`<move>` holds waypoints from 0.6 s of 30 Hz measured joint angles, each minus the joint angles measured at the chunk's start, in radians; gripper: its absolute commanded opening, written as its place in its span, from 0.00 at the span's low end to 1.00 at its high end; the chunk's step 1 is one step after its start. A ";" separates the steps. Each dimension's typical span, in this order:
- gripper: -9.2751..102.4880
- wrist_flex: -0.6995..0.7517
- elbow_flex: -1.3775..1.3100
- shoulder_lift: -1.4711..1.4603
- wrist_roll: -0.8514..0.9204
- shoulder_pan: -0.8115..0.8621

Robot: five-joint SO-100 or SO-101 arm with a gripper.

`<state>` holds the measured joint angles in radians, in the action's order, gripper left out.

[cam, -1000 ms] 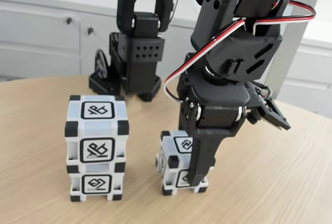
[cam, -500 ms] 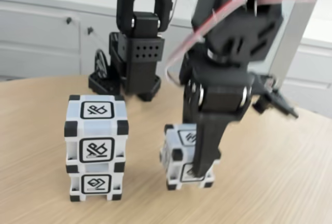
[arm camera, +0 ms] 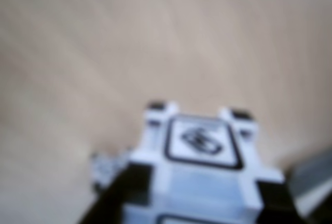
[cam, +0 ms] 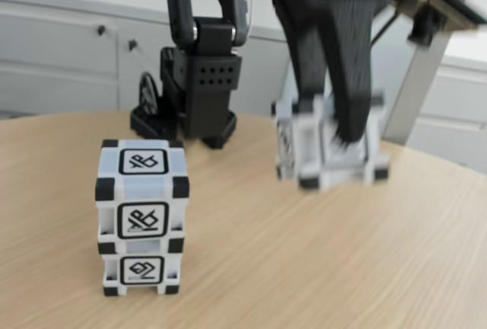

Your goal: Stack cubes from left to right.

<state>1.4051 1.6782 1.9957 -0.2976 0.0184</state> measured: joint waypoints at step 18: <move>0.24 0.138 -0.103 0.219 0.100 0.213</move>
<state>1.5432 1.5754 2.2151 -0.1979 0.2316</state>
